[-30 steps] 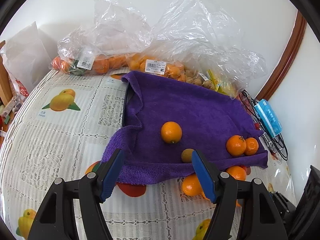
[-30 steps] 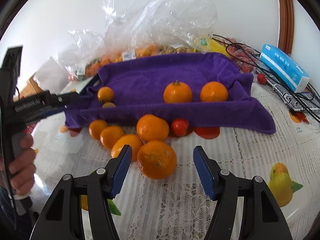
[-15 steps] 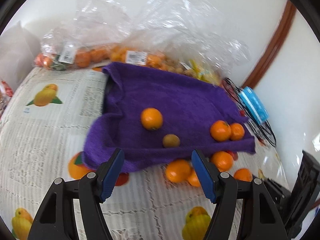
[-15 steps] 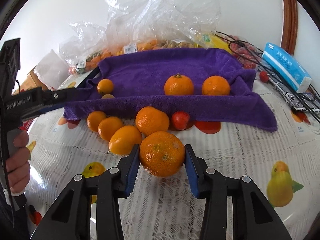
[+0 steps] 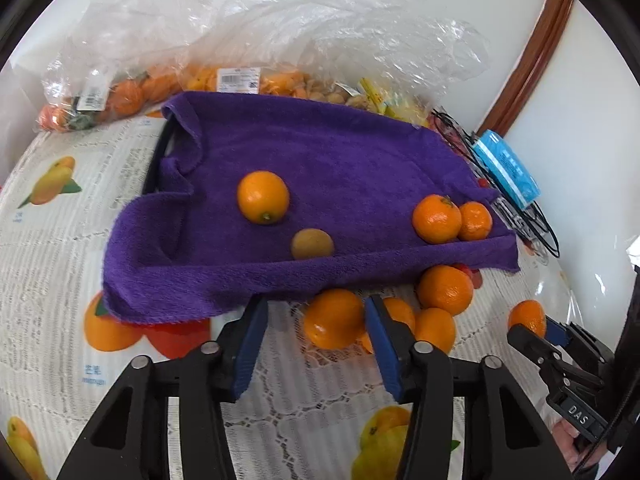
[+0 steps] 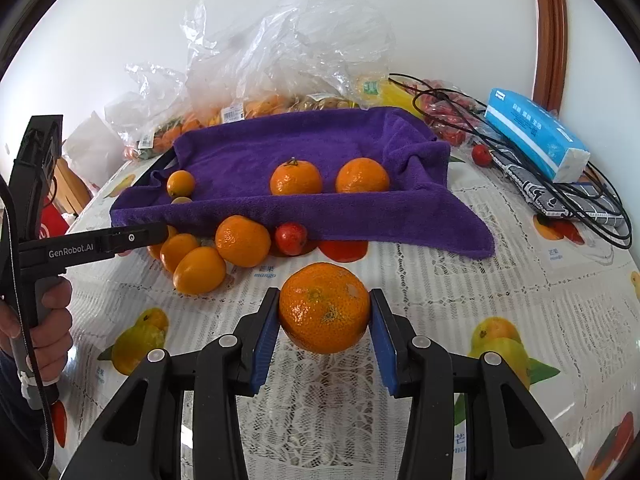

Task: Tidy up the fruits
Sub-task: 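Grasp a large orange on the table with the right gripper, then lift the large orange with the right gripper while the left gripper grasps another large orange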

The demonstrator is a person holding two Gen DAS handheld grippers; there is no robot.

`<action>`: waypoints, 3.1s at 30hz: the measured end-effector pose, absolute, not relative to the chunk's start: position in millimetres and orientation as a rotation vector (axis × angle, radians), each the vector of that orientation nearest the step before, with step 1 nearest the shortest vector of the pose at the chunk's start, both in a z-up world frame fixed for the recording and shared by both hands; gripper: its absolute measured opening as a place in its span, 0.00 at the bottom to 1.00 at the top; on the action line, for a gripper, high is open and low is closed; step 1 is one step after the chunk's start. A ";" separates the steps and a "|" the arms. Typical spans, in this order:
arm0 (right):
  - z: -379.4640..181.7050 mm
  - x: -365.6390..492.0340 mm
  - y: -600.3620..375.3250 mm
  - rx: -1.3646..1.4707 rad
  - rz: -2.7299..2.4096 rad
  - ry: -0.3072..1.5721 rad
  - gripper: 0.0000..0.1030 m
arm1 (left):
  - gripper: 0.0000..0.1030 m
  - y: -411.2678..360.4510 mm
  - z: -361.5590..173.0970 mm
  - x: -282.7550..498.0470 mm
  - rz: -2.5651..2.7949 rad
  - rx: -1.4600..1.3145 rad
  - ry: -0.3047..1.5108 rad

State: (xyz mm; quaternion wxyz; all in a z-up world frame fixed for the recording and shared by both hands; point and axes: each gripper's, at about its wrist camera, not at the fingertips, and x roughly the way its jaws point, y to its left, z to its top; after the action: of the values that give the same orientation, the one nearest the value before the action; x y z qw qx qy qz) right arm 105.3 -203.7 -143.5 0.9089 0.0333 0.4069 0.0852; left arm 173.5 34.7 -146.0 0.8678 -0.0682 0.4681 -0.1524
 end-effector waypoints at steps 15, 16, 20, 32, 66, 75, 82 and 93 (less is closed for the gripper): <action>-162.6 118.1 -207.3 0.086 0.185 0.905 0.42 | 0.31 8.5 -155.4 168.0 -0.277 0.012 0.956; -163.1 118.6 -206.7 0.083 0.184 0.908 0.42 | 0.31 7.9 -156.4 167.6 -0.268 0.015 0.949; -163.6 120.3 -203.7 0.068 0.171 0.913 0.43 | 0.31 1.4 -157.5 165.8 -0.244 0.060 0.942; -163.9 122.0 -200.5 0.036 0.166 0.918 0.45 | 0.31 -0.2 -158.8 165.1 -0.235 0.067 0.942; -99.2 110.9 -207.9 0.129 0.109 0.775 0.42 | 0.31 17.2 -107.3 143.0 -0.311 -0.069 0.865; -72.8 132.7 -192.6 0.149 0.145 0.725 0.42 | 0.31 35.5 -83.1 156.8 -0.275 -0.116 0.845; -60.7 157.2 -179.9 0.129 0.177 0.680 0.42 | 0.31 35.1 -61.6 173.6 -0.239 -0.111 0.810; -54.6 209.0 -172.3 0.106 0.220 0.670 0.42 | 0.31 36.1 -67.7 217.1 -0.187 -0.131 0.828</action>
State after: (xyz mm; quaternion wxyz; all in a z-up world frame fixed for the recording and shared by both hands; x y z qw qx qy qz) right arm 209.0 -172.3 -54.6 0.9371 0.0518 0.3281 0.1077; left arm 217.1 36.1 -67.7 0.9092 -0.0633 0.4013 -0.0905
